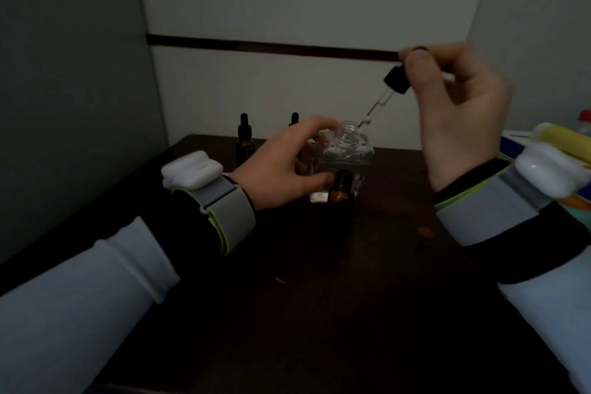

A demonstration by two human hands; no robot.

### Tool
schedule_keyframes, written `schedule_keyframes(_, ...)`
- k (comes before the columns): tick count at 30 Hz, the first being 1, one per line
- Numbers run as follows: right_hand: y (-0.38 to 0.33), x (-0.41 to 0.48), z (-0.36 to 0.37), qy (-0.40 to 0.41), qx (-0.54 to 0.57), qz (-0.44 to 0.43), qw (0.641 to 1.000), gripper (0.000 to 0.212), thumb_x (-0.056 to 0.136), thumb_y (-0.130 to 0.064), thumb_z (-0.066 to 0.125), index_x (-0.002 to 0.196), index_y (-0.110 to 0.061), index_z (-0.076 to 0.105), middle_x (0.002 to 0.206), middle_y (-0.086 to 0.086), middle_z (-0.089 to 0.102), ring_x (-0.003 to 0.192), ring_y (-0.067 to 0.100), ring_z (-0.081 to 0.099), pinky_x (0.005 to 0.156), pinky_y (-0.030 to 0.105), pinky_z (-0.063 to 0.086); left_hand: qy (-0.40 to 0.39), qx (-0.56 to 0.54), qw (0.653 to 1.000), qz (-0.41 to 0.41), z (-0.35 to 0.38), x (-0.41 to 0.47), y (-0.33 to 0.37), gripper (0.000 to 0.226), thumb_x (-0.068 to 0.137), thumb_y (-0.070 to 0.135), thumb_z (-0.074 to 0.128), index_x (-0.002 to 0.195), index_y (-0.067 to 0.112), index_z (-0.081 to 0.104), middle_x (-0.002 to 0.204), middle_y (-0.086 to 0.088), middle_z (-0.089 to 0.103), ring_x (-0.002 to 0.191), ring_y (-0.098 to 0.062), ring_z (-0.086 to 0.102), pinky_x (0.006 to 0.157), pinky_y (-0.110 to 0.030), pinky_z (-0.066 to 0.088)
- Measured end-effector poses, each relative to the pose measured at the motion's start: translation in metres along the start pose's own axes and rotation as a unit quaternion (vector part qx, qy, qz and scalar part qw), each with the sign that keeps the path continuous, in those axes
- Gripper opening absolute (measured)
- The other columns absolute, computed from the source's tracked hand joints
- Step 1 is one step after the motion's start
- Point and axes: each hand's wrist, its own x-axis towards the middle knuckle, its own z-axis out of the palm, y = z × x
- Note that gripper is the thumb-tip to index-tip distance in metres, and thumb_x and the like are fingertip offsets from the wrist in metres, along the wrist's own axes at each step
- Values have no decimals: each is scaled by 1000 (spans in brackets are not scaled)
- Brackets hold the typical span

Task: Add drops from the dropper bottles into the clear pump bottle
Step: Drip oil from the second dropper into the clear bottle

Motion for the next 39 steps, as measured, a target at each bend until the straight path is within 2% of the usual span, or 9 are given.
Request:
schedule_keyframes(6,4,-7,6,-93,-13,27,995,6,79,-35,61,74,-30,62,76,-6,64,79,13,62,67,26,48,4,4,1000,4,1,1,0,59,81,17,71,132,26,42,121,1,53,103,-6,54,78,-24,50)
schedule_keyframes(12,9,-9,5,-132,-24,25,991,7,78,-38,60,73,-34,60,76,-3,63,78,13,58,65,16,39,4,0,1000,6,1,0,0,55,82,17,71,124,35,40,120,2,53,103,-7,55,79,-19,50)
schedule_keyframes(15,11,-10,4,-152,-49,10,987,8,79,-38,59,73,-32,59,77,-2,63,77,9,55,66,10,36,5,-3,1000,4,1,1,0,56,81,16,70,123,37,39,121,2,53,103,-9,55,79,-23,50)
schedule_keyframes(17,12,-9,4,-153,-59,0,987,9,80,-36,59,72,-32,58,75,-7,61,76,4,53,66,9,36,4,1,1000,4,1,1,0,56,81,17,70,125,35,40,121,1,53,103,-10,56,79,-26,50)
schedule_keyframes(20,12,-9,4,-157,-50,6,986,8,80,-36,58,74,-31,60,81,0,66,81,9,57,66,9,36,2,7,1000,5,1,1,-2,57,82,18,70,130,30,41,122,1,53,105,-11,55,80,-26,50)
schedule_keyframes(25,14,-10,4,-170,-76,-12,982,16,81,-36,60,76,-21,65,75,-15,59,79,6,53,68,15,38,1,5,1000,6,2,2,-3,58,82,19,70,132,27,41,122,0,53,105,-12,56,79,-28,50)
schedule_keyframes(31,14,-10,4,-174,-73,-14,982,12,81,-37,60,76,-27,64,76,-16,60,81,7,54,70,19,39,1,7,1000,1,1,1,-3,58,82,20,69,131,31,40,123,3,52,105,-11,55,80,-25,50)
schedule_keyframes(35,13,-11,5,-177,-72,-8,982,18,81,-38,59,79,-22,67,79,-14,62,84,11,56,70,21,40,2,6,1000,-2,1,1,-2,59,82,19,69,132,30,40,122,2,52,104,-10,55,80,-24,49)
schedule_keyframes(39,12,-11,5,-178,-73,-25,981,13,82,-35,60,78,-25,65,78,-13,62,83,13,57,70,22,41,3,4,1000,3,2,1,-2,59,82,18,70,132,29,40,122,3,52,103,-10,55,79,-25,50)
